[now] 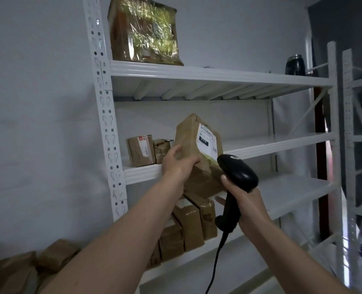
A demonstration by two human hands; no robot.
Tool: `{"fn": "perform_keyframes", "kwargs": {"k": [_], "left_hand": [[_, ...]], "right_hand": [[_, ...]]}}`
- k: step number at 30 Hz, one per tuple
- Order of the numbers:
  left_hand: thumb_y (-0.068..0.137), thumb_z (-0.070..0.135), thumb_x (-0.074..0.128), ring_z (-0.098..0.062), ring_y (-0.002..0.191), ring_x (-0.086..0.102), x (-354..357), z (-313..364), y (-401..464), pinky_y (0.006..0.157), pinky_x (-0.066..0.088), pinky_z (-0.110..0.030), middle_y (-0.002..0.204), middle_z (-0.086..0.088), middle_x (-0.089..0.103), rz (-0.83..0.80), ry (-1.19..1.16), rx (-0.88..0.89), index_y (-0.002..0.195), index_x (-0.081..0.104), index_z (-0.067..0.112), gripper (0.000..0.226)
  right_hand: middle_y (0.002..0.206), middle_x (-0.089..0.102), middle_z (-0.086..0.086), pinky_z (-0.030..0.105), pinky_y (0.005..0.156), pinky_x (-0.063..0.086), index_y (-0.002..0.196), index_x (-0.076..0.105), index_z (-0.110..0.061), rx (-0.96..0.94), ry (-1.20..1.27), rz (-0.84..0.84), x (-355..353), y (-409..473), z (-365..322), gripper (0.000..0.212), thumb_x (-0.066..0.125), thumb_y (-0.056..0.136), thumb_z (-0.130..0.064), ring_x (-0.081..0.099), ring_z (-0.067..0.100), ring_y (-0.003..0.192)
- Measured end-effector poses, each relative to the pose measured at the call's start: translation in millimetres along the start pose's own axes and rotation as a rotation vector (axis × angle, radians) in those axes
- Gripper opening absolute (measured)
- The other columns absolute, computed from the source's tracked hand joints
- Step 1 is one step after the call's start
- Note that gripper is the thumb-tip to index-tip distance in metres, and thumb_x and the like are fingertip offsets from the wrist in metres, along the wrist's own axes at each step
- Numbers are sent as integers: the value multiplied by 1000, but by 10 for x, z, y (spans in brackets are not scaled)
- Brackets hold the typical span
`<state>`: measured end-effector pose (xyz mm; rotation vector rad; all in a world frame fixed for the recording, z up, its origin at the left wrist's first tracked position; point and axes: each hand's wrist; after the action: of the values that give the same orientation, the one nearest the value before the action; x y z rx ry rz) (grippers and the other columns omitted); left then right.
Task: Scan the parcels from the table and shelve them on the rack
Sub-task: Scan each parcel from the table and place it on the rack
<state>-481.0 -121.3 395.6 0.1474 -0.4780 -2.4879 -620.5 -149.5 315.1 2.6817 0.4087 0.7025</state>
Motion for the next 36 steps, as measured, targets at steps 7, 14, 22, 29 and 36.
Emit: {"fn": "perform_keyframes", "kwargs": {"k": [7,14,22,29,36], "left_hand": [[82,46,69,-27,135,32,116,61,718,108,39,-45,154,1,17,-82,552,298,150,31,27,81],[81,38,75,-25,128,38,164,-20,1285,105,31,-33,145,2,42,-77,850,631,146,39,29,75],[80,45,73,-25,122,44,339,9,1880,100,37,-36,136,2,50,52,1020,749,140,44,29,68],[83,61,60,-30,123,42,445,-139,2132,102,32,-48,137,1,45,124,1395,552,139,40,35,64],[80,62,63,-32,132,33,495,-189,2243,109,25,-57,144,-1,38,168,1476,345,143,30,37,76]], "right_hand": [[110,72,2,49,98,50,122,62,-20,-96,15,-63,236,766,4,45,75,79,-18,67,21,105],[109,71,11,48,96,51,108,63,-20,-27,125,-20,308,1375,188,26,71,84,-15,68,26,101],[96,70,10,40,85,56,100,64,-8,73,331,-55,401,2007,225,16,69,85,-12,68,26,96],[96,69,11,40,88,54,106,64,-6,230,305,-101,411,2361,543,25,72,83,-13,67,27,94],[103,72,9,44,96,50,109,66,-12,271,216,-182,339,2492,699,31,75,80,-19,67,26,101]]}}
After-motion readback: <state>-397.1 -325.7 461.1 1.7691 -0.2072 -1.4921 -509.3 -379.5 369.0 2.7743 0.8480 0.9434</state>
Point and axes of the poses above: each hand's wrist, its own y-axis towards the middle knuckle, its own x-axis out of the palm, z = x × y
